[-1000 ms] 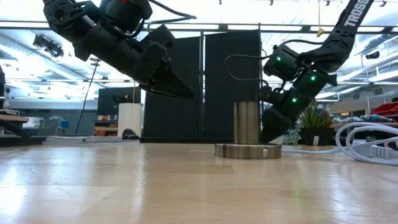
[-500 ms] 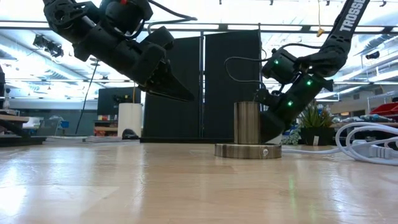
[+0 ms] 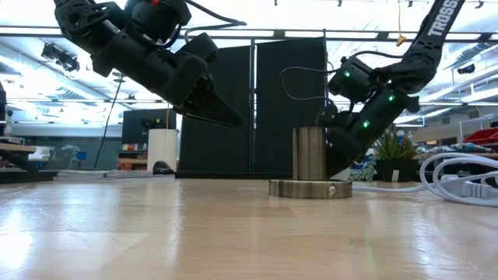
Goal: Screw lightbulb
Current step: Move the white lightbulb to the center of the table, then return to Home Position
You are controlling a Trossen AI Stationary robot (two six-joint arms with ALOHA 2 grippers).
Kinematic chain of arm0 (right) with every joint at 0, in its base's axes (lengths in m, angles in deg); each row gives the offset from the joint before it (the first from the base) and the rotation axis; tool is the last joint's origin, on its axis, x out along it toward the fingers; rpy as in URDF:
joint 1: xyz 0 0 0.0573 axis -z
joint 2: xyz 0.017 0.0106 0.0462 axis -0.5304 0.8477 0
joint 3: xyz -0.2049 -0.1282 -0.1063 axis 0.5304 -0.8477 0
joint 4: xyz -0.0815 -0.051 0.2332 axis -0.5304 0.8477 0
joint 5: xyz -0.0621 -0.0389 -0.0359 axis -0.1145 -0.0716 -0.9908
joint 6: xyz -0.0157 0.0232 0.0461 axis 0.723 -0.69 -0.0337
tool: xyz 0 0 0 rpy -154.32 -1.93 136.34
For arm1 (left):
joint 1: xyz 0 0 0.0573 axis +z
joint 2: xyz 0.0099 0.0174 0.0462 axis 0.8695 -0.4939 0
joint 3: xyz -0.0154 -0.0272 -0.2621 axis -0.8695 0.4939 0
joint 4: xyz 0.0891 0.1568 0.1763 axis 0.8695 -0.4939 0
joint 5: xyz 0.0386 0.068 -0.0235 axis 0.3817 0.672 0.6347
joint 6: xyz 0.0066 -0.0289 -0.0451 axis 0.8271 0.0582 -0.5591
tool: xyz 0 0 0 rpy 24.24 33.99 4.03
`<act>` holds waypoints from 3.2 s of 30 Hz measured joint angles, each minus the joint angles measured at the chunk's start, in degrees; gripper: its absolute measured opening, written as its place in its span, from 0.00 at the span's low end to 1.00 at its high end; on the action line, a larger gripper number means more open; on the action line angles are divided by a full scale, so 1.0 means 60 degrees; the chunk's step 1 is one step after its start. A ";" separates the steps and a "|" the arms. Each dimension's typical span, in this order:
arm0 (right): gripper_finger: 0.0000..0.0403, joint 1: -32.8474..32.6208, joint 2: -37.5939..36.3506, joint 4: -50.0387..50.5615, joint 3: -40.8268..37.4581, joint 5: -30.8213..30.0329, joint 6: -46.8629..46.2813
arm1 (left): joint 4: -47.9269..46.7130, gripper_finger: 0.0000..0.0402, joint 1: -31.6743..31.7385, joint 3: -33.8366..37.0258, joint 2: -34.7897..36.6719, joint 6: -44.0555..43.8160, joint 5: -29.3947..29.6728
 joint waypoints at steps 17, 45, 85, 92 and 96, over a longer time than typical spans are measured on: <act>0.70 -0.1478 -0.1248 0.2575 0.1386 0.0962 -0.0471 | 0.0802 0.53 -0.0001 -0.0019 -0.0856 0.1848 -0.0350; 0.60 -0.0601 -0.0399 0.4070 0.1874 0.0428 -0.0882 | 0.1185 0.53 -0.0185 -0.0018 -0.1668 0.1577 0.0015; 0.58 -0.2010 -0.1640 0.2288 0.1874 0.0617 -0.1307 | -0.0069 0.53 -0.0919 -0.0011 -0.0830 0.1018 0.0818; 0.58 -0.3086 -0.2653 0.2923 0.1874 -0.0363 -0.1409 | -0.0546 0.53 -0.1136 -0.0011 -0.0342 0.0705 0.0837; 0.58 -0.3817 -0.2869 0.3050 0.1874 -0.1177 -0.1652 | -0.0405 0.53 -0.1271 -0.0017 -0.0210 0.0319 0.0859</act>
